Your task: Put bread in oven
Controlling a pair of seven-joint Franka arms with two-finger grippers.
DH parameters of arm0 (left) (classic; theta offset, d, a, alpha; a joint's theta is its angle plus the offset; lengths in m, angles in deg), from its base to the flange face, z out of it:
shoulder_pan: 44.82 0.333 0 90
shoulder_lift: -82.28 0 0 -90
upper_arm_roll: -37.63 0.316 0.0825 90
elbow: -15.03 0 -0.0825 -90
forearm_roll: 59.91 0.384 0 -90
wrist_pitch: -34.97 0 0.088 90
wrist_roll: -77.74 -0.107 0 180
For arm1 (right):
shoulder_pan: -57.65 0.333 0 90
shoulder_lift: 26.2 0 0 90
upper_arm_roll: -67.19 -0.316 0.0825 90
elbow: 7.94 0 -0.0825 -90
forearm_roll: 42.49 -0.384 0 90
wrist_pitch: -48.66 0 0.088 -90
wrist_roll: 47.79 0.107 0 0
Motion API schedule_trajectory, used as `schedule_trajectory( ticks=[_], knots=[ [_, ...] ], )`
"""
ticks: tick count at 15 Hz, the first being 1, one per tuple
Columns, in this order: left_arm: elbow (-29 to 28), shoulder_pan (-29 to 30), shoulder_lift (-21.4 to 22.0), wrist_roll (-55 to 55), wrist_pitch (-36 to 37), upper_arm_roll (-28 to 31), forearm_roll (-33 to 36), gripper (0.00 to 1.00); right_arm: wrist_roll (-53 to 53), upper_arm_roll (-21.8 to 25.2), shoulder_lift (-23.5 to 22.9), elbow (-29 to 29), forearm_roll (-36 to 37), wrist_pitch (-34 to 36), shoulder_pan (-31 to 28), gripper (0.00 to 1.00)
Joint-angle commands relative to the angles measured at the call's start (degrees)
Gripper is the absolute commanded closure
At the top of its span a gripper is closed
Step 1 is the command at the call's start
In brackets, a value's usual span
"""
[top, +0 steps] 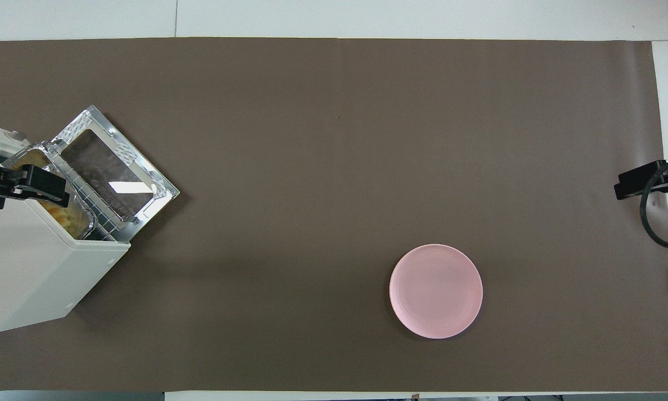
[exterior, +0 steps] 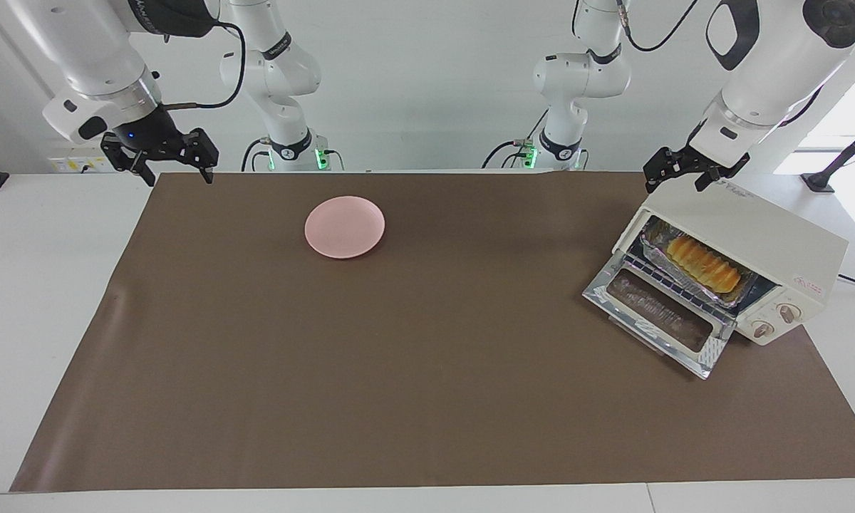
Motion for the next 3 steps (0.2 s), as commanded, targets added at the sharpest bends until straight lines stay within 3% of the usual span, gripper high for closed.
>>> schedule_trajectory(
  ticks=[1, 3],
  knots=[
    [-2.79, 1.04, 1.99, -0.58, -1.58, -0.68, -1.14, 0.00, -0.78, -0.22, 1.21, 1.16, -0.14, 0.35, -0.31, 0.00],
    [-2.79, 1.13, 1.99, -0.49, -1.84, -0.68, -1.14, 0.00, -0.78, -0.31, 1.21, 1.16, -0.14, 0.35, -0.31, 0.00]
  ],
)
